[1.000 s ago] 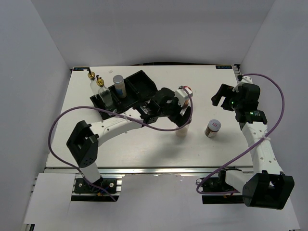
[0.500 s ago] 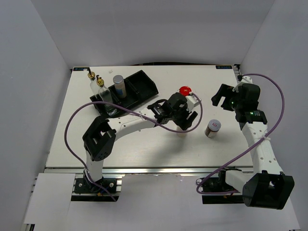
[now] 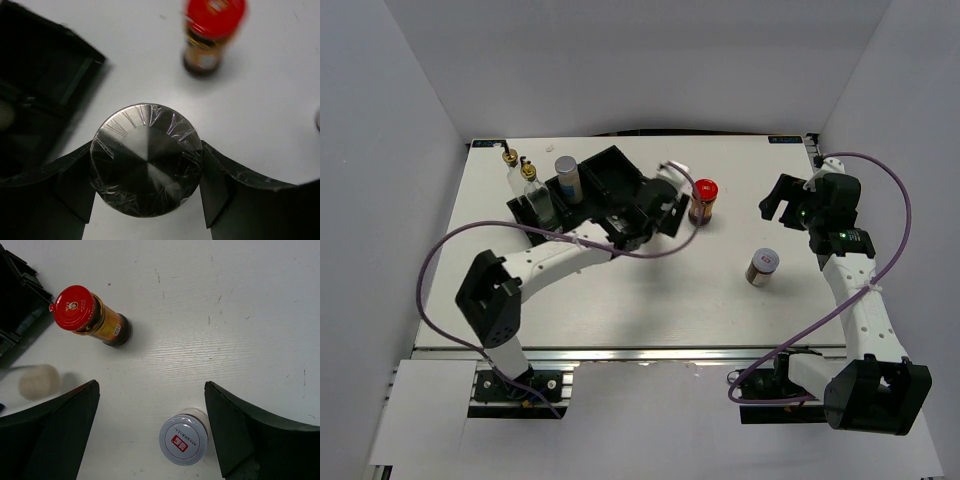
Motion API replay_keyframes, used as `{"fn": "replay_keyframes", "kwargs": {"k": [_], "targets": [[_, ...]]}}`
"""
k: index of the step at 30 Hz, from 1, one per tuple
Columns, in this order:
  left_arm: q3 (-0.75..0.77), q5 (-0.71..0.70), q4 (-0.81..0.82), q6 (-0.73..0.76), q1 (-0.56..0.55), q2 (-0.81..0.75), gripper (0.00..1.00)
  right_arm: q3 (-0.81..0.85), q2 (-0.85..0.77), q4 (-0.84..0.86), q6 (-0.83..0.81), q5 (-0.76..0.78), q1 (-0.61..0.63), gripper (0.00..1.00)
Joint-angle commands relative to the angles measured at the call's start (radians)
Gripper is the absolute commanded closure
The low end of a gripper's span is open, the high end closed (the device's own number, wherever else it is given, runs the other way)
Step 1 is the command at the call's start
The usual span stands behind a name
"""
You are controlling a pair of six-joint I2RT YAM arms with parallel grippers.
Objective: Organize the condiment bottles
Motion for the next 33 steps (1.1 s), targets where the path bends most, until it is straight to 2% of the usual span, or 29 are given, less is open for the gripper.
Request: {"fn": "replay_keyframes", "kwargs": {"k": [1, 4, 10, 13, 23, 29, 30, 33], "targets": [[0.01, -0.203, 0.101, -0.085, 0.123, -0.141, 0.83, -0.001, -0.011, 0.04, -0.005, -0.002, -0.002, 0.11], [-0.019, -0.231, 0.118, -0.13, 0.242, -0.182, 0.84, -0.001, -0.008, 0.04, -0.007, 0.008, -0.002, 0.11], [-0.041, -0.291, 0.138, -0.174, 0.365, -0.201, 0.84, 0.001, 0.0, 0.042, -0.007, 0.018, -0.002, 0.11], [-0.042, -0.277, 0.132, -0.213, 0.428, -0.179, 0.84, 0.001, 0.004, 0.042, -0.008, 0.027, -0.002, 0.11], [-0.042, -0.164, 0.162, -0.29, 0.52, -0.092, 0.83, 0.01, 0.029, 0.037, -0.013, 0.035, -0.002, 0.11], [-0.006, -0.191, 0.149, -0.314, 0.543, -0.021, 0.64, 0.015, 0.038, 0.033, -0.016, 0.025, -0.002, 0.11], [-0.005, -0.2, 0.152, -0.313, 0.543, -0.009, 0.59, 0.015, 0.04, 0.033, -0.017, 0.02, -0.004, 0.11], [-0.001, -0.208, 0.155, -0.303, 0.543, 0.003, 0.3, 0.015, 0.038, 0.033, -0.019, 0.02, -0.002, 0.11]]}}
